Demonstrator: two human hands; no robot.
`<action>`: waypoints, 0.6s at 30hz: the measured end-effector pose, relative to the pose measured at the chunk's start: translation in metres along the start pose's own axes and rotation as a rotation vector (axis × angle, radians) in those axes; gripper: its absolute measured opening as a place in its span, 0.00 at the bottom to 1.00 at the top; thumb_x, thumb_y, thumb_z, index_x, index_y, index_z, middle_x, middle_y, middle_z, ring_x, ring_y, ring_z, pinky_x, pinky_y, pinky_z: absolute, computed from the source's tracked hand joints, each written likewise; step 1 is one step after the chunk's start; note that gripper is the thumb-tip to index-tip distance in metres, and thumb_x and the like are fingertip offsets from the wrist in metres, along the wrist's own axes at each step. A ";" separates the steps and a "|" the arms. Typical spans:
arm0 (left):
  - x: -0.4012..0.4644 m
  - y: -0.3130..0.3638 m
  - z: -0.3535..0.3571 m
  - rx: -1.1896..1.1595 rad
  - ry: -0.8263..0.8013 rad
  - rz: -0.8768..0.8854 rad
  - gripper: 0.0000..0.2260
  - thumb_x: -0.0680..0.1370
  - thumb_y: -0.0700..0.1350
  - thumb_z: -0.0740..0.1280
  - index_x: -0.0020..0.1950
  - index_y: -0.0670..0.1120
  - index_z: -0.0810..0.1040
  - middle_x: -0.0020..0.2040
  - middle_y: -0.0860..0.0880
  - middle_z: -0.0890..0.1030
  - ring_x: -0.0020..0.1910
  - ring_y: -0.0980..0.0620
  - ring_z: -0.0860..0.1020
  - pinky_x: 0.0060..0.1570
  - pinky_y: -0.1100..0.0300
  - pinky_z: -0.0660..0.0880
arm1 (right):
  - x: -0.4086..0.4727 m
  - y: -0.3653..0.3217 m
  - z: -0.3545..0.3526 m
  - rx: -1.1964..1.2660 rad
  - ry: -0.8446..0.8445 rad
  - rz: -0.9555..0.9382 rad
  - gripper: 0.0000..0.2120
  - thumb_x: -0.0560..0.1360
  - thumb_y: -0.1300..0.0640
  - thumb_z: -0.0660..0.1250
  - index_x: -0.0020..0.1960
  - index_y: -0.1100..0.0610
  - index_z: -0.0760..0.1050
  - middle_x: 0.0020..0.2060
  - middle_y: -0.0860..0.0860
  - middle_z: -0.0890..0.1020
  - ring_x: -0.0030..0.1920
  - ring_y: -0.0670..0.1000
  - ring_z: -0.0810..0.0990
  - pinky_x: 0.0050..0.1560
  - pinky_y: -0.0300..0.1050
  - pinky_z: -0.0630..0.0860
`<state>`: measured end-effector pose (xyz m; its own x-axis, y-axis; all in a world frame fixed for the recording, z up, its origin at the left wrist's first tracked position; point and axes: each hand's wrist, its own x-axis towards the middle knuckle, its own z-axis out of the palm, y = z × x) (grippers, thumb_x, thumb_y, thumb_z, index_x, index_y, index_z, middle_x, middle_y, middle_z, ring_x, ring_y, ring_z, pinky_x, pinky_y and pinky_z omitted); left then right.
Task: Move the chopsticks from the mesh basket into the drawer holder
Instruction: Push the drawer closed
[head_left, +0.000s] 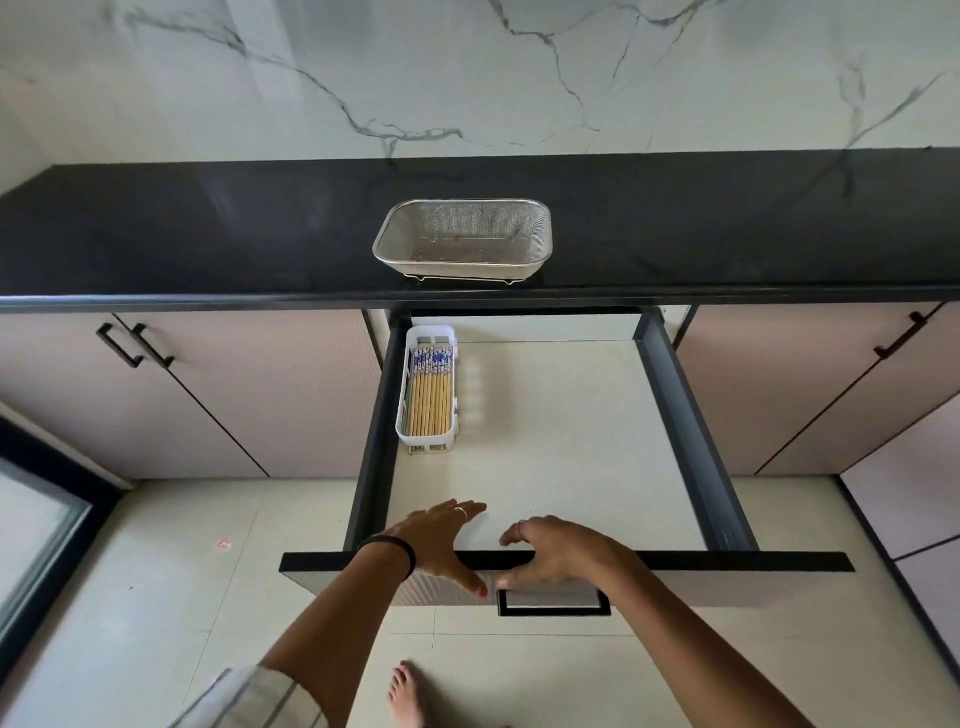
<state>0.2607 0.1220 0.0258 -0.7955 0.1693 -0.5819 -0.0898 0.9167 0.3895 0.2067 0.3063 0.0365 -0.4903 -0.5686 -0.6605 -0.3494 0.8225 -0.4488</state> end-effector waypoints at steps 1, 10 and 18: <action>0.000 0.000 0.000 -0.004 0.012 0.000 0.49 0.63 0.61 0.74 0.75 0.53 0.50 0.76 0.52 0.54 0.74 0.52 0.52 0.71 0.52 0.49 | 0.000 0.000 0.000 0.006 0.010 -0.001 0.34 0.70 0.42 0.70 0.72 0.51 0.65 0.73 0.49 0.68 0.72 0.50 0.66 0.69 0.45 0.65; 0.002 -0.007 -0.001 -0.082 0.045 -0.027 0.47 0.63 0.62 0.74 0.75 0.55 0.54 0.74 0.53 0.60 0.71 0.51 0.59 0.70 0.52 0.56 | 0.007 -0.002 -0.008 -0.099 0.065 -0.033 0.32 0.67 0.40 0.71 0.68 0.46 0.69 0.70 0.46 0.72 0.69 0.50 0.71 0.64 0.48 0.69; 0.021 -0.014 -0.025 -0.054 0.274 -0.027 0.36 0.66 0.61 0.72 0.71 0.55 0.64 0.68 0.53 0.70 0.65 0.52 0.68 0.63 0.55 0.64 | 0.030 0.002 -0.035 -0.134 0.184 -0.003 0.24 0.67 0.38 0.68 0.61 0.43 0.74 0.61 0.45 0.78 0.61 0.50 0.76 0.55 0.47 0.70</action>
<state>0.2299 0.1037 0.0261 -0.9242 0.0336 -0.3804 -0.1394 0.8977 0.4180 0.1632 0.2903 0.0366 -0.6224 -0.5733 -0.5329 -0.4476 0.8192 -0.3586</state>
